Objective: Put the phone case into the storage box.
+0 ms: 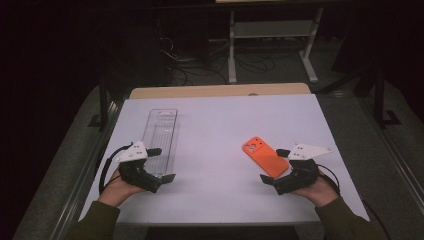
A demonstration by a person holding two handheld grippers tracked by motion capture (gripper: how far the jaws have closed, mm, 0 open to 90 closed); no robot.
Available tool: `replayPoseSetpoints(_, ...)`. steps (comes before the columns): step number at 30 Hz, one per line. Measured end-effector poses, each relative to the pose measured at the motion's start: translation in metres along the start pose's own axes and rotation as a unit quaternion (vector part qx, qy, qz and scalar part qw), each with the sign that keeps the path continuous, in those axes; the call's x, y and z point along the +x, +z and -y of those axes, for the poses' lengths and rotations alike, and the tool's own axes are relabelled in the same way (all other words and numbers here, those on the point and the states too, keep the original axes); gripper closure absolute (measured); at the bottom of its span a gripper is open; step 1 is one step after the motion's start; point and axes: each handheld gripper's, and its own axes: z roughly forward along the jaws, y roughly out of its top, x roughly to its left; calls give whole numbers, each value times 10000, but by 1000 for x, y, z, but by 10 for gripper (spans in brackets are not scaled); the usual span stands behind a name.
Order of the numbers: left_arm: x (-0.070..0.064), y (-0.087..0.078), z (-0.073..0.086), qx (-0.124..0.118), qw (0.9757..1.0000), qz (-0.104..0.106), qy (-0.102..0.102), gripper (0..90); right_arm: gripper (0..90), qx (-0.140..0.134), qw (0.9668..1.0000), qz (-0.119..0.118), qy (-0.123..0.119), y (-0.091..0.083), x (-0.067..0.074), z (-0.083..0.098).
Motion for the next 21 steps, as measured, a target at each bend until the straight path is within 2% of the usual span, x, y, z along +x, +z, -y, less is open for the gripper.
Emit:
replayPoseSetpoints(15,-2,-2,-2,-62,10000,19,-14,0,0,15,10000,95,-9,1,-1,-2)
replayPoseSetpoints(20,-3,0,-6,-160,9998,48,-106,0,0,55,9999,158,46,3,-3,-4)
replayPoseSetpoints(21,-3,0,-6,-176,9998,55,-67,0,0,55,9999,158,46,3,-3,-4)
